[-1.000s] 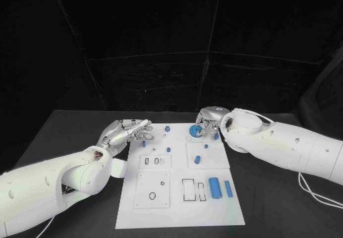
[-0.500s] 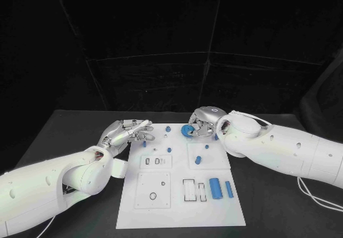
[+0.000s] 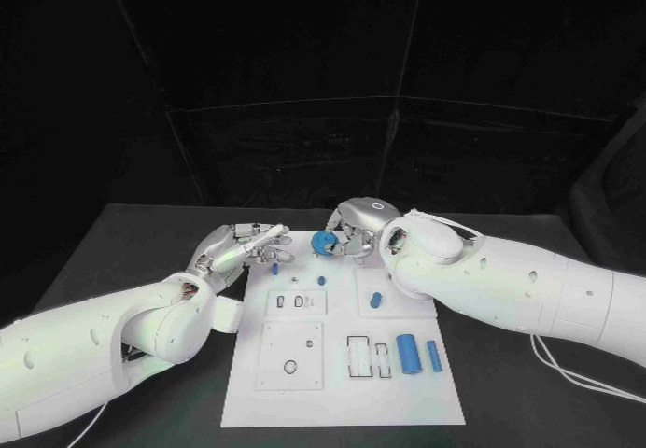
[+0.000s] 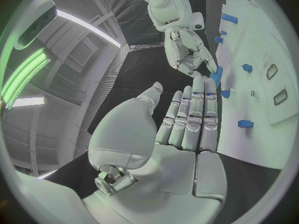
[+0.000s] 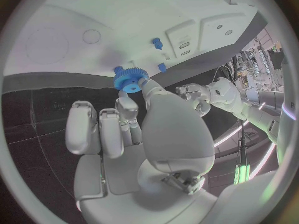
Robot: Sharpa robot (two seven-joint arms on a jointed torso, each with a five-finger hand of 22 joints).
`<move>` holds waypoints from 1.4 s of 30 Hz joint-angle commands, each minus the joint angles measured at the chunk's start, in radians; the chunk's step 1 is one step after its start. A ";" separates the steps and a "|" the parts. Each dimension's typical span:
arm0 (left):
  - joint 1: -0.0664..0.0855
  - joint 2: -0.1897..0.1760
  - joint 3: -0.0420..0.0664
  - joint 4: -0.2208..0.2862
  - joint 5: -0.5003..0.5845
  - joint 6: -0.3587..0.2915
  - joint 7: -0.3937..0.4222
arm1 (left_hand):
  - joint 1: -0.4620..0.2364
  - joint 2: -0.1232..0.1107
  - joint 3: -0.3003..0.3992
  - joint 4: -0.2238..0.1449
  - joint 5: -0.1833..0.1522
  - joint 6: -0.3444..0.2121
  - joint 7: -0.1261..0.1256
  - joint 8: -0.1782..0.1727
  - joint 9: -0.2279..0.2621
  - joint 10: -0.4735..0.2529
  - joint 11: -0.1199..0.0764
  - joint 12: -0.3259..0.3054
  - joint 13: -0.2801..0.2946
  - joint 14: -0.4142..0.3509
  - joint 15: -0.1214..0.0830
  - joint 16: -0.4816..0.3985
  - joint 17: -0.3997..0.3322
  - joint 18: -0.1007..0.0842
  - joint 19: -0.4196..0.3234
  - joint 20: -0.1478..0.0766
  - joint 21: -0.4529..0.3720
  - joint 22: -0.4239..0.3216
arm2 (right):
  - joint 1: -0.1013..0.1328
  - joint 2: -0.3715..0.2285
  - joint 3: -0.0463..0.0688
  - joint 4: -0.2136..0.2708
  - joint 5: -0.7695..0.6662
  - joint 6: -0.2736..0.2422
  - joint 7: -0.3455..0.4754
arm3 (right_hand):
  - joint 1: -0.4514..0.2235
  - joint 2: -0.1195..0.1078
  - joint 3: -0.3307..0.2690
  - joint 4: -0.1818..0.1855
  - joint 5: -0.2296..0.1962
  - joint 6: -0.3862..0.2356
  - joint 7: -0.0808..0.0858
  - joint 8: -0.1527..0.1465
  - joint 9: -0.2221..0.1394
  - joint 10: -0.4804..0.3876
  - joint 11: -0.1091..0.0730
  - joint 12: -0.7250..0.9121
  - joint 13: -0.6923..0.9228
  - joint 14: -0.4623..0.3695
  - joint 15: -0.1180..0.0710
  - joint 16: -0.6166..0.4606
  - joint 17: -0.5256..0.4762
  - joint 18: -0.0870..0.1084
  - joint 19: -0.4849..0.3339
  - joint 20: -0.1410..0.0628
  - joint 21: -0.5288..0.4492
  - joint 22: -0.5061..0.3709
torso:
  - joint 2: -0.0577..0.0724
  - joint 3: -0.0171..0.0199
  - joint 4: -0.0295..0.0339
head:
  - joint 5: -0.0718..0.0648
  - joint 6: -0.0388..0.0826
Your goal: Assemble the parts on the task board
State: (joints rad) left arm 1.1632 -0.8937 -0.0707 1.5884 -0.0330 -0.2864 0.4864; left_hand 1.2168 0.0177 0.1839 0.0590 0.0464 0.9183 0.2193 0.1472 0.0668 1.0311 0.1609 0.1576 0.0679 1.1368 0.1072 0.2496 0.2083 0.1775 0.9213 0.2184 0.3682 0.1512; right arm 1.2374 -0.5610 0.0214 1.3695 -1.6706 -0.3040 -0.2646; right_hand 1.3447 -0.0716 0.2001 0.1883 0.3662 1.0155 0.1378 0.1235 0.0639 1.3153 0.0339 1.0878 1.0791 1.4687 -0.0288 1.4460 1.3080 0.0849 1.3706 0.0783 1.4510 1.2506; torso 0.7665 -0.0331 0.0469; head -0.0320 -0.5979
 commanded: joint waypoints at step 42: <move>0.002 0.002 0.001 0.001 -0.005 0.014 -0.003 | 0.005 0.004 0.003 -0.008 0.004 -0.002 0.007 -0.006 -0.001 0.000 0.005 -0.004 -0.001 0.007 0.001 -0.005 0.002 0.005 0.009 0.000 -0.007 -0.001 | -0.007 0.112 -0.023 -0.111 -0.054 0.083 -0.024 | -0.079 -0.073 -0.113 0.071 -0.186 -0.094 0.020 -0.050 0.006 -0.093 0.036 -0.153 -0.125 0.047 0.023 -0.025 -0.009 -0.009 -0.030 0.027 -0.021 -0.047 | 0.000 0.0020 -0.0024 | 0.008 -0.012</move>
State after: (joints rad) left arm 1.1634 -0.8918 -0.0707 1.5884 -0.0331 -0.2846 0.4860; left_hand 1.2168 0.0177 0.1880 0.0550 0.0464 0.9183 0.2193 0.1472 0.0671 1.0311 0.1609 0.1577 0.0679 1.1368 0.1072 0.2496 0.2088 0.1775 0.9213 0.2184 0.3641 0.1515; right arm 1.2284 -0.4490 -0.0023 1.2556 -1.7214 -0.2334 -0.2909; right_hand 1.2683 -0.1524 0.0960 0.2557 0.1761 0.9278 0.1575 0.0692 0.0691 1.2253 0.0660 0.9318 0.9518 1.4667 -0.0124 1.4256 1.2989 0.0852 1.3437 0.1052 1.4342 1.2039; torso 0.7660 -0.0314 0.0441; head -0.0240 -0.6092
